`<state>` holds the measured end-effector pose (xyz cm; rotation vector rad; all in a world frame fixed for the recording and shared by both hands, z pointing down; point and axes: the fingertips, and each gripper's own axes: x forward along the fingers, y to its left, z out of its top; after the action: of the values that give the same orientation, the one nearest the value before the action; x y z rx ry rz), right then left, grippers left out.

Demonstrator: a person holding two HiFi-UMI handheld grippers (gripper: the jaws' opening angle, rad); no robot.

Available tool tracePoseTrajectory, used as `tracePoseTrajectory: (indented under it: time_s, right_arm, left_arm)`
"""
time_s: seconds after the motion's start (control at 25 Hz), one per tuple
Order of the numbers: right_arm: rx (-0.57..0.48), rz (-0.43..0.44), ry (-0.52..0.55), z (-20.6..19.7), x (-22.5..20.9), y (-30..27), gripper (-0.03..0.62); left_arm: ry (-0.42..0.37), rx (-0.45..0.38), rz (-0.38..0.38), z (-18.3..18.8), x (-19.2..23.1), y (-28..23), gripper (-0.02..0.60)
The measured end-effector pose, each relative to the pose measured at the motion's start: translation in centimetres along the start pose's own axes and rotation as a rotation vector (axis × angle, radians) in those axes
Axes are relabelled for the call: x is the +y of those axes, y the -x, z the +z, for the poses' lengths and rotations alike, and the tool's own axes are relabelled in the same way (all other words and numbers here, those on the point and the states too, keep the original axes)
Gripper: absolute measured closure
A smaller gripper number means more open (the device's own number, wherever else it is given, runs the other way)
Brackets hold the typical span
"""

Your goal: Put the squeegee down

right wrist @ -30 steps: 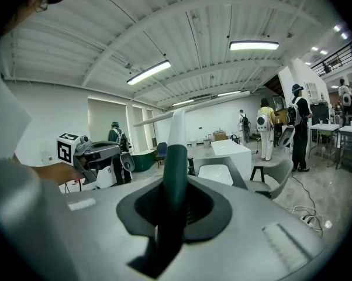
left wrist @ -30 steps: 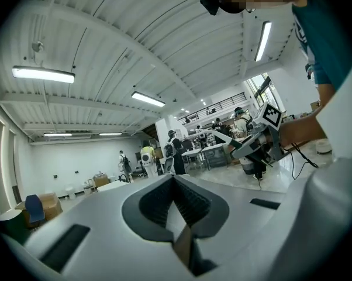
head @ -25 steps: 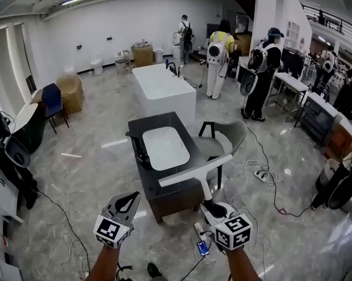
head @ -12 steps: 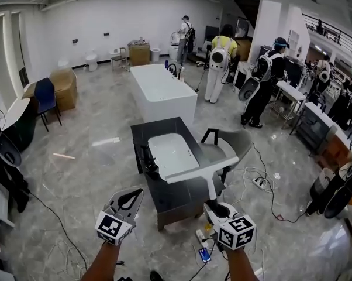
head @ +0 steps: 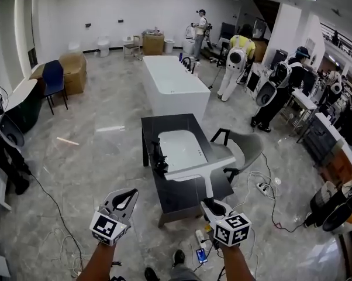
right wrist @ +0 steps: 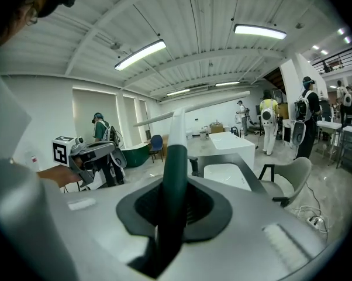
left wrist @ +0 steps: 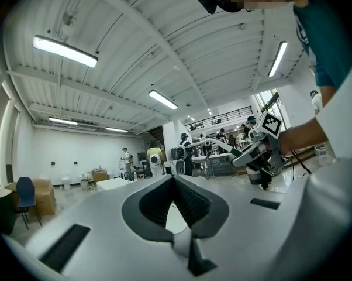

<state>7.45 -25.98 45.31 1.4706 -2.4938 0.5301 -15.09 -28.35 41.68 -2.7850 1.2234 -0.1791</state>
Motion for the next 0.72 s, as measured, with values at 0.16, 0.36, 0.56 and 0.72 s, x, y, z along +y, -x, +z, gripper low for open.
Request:
tracePoseTrajectory:
  time_s: [0.16, 0.36, 0.56, 0.72]
  right_arm:
    - [0.02, 0.043, -0.014, -0.5, -1.5, -3.4, 0.54]
    - [0.057, 0.099, -0.013, -1.2, -3.9, -7.7, 0.54]
    - [0.108, 0.124, -0.033, -3.1, -7.3, -12.4, 0.54]
    - [0.163, 0.15, -0.048, -5.9, -9.5, -16.0, 0.54]
  left_arm:
    - [-0.005, 0.028, 0.048, -1.0, 1.6, -0.8, 0.58]
    - [0.0, 0.06, 0.112, -1.8, 3.1, -2.8, 0.58]
    - [0.01, 0.08, 0.153, -3.0, 4.6, -5.5, 0.58]
    - [0.019, 0.119, 0.198, -6.0, 5.8, -6.9, 0.58]
